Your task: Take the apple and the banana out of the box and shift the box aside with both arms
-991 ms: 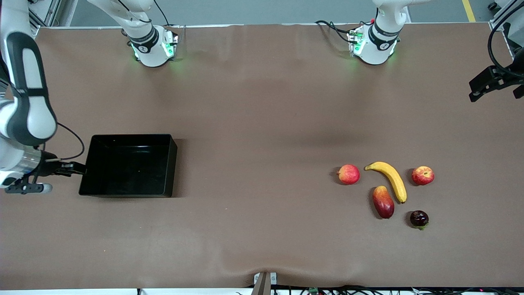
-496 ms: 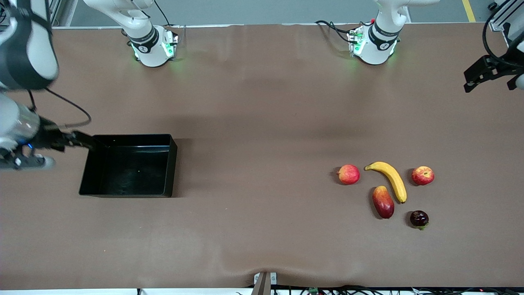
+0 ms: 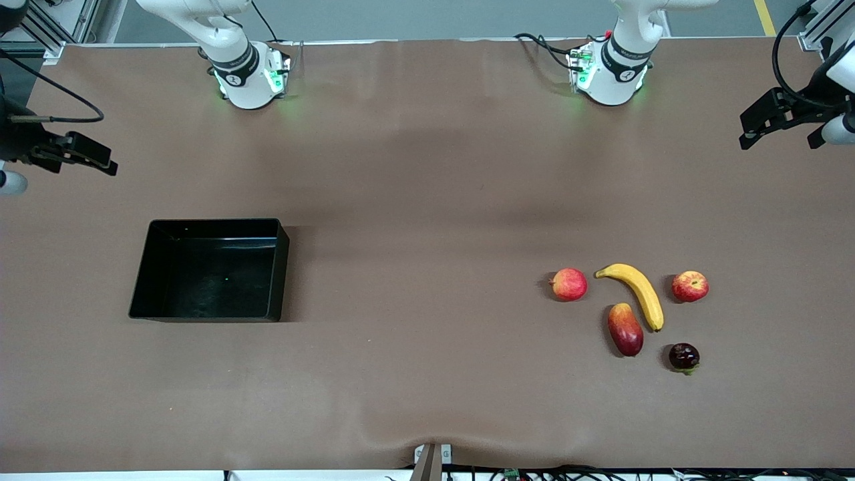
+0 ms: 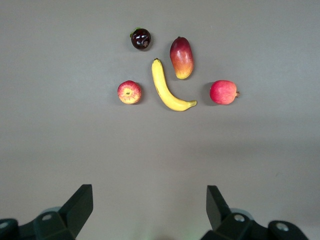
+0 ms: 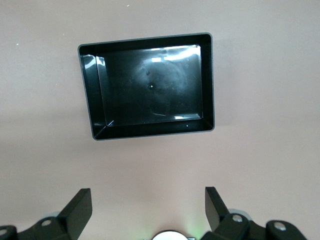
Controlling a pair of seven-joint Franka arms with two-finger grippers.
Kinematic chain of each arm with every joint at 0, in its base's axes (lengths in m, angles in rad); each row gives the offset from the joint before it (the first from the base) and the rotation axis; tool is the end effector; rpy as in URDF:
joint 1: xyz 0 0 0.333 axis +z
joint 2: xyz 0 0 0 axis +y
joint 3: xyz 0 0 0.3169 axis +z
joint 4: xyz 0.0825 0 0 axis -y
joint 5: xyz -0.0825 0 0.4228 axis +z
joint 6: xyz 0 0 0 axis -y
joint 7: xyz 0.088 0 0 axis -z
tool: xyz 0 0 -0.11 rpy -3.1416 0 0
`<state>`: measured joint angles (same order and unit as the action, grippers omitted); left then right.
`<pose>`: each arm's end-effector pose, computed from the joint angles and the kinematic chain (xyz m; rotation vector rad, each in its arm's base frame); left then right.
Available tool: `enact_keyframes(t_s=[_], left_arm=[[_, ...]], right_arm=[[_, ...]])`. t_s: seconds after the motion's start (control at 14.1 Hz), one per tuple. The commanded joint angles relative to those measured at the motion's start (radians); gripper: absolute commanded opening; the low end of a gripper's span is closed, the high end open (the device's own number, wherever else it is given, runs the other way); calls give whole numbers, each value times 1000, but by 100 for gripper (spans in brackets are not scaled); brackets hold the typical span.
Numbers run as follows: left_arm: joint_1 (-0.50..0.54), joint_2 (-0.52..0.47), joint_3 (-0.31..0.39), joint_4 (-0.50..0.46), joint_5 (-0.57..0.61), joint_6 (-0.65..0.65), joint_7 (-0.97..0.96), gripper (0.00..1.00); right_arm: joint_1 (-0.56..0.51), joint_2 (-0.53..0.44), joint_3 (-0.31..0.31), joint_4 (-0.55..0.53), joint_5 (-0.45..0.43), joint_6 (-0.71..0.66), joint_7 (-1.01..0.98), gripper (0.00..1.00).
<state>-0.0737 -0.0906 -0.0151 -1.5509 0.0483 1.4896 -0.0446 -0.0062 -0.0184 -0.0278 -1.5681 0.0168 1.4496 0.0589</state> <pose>0.5541 -0.0441 0.6774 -3.0932 0.0612 -0.0503 0.5739 -0.0177 0.6245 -3.1184 0.1430 0.1567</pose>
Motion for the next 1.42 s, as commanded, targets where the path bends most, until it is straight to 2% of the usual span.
enact_keyframes(t_s=[0.0,0.42,1.35], left_arm=[[9,-23,3,1,-19,0,11,100],[12,-11,14,20,-7,-5,9,100],[11,3,14,18,-4,-35,9,100]], right_arm=[[-15,11,5,62,-15,-37,13,100],[-23,11,6,51,-3,50,-28,100],[-23,12,5,23,-3,44,-42,100]])
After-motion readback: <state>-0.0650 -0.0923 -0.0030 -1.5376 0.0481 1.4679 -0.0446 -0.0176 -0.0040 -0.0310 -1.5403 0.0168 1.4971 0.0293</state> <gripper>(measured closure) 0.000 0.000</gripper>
